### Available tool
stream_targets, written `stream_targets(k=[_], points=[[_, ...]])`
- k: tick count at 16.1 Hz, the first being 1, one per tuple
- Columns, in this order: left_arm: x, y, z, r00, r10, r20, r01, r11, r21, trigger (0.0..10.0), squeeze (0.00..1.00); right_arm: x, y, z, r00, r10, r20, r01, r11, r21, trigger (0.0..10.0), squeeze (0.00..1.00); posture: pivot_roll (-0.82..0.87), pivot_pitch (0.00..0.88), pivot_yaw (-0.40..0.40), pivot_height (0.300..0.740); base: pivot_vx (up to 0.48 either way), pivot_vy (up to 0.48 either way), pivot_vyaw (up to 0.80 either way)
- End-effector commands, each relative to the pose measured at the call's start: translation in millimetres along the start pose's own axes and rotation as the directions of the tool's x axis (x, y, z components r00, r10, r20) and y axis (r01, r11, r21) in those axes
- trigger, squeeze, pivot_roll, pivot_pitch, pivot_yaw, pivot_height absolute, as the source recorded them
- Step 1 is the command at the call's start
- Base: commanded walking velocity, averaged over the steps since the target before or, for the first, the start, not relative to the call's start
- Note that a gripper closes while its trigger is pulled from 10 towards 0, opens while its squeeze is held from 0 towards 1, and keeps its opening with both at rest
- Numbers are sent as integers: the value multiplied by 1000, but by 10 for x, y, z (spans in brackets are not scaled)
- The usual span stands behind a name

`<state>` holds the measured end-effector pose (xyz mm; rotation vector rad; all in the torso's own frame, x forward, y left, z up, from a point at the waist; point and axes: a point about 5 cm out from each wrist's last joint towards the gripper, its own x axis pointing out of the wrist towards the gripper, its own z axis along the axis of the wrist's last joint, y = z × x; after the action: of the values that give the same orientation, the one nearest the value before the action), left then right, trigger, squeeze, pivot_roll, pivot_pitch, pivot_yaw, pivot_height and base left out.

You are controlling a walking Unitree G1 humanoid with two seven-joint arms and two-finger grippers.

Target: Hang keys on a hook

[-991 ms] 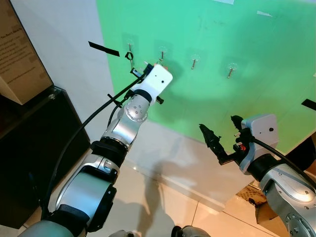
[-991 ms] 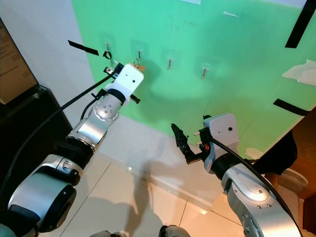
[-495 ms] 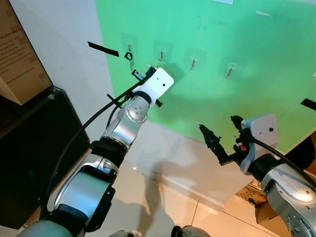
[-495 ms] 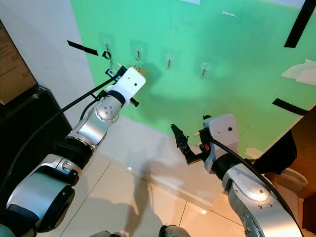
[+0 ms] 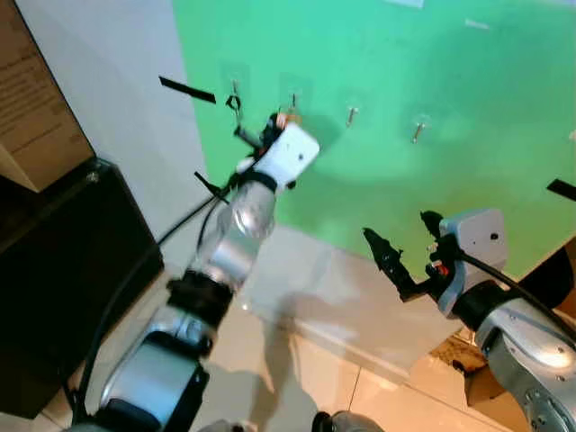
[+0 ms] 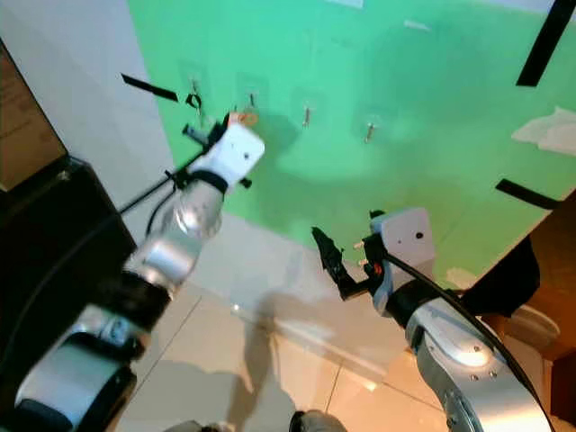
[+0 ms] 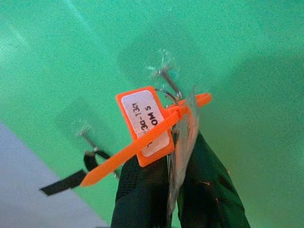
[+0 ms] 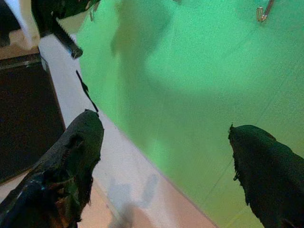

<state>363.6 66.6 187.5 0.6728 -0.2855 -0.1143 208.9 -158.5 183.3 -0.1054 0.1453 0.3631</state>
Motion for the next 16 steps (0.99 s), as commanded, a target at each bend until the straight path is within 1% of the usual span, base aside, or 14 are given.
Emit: stream_targets(k=[1,3,5,7,8,10,13,16], points=[[-3,64,71,998,63,27,-63,998,6,10000,0,-16,0,33,1000,8,16,-8,1000,-2,10000,0,-340,46,2,740,0,0,0],[-11,107,79,995,95,24,-95,995,22,10000,0,-9,0,35,1000,9,17,-9,1000,-2,10000,0,-338,45,1,740,0,0,0],[20,138,71,995,100,14,-100,994,38,10000,0,-1,1,37,1000,12,17,-12,1000,-2,10000,0,-338,43,1,740,0,0,0],[52,159,51,995,101,-4,-100,993,55,10000,0,6,1,40,1000,13,18,-13,1000,-2,10000,0,-338,41,2,740,0,0,0],[82,175,32,995,98,-24,-97,994,58,10000,0,10,1,42,1000,14,19,-13,1000,-3,10000,0,-338,39,3,740,0,0,0],[121,181,36,996,81,-31,-80,995,54,10000,0,14,1,47,1000,14,21,-14,1000,-4,10000,0,-338,38,2,740,0,0,0],[220,147,78,999,-1,-34,2,999,46,10000,0,16,-1,50,1000,12,23,-12,1000,-5,10000,0,-339,37,4,740,0,0,0],[263,95,106,997,-72,-39,73,997,24,10000,0,14,-2,51,1000,8,24,-7,1000,-3,10000,0,-342,37,12,740,0,0,0]])
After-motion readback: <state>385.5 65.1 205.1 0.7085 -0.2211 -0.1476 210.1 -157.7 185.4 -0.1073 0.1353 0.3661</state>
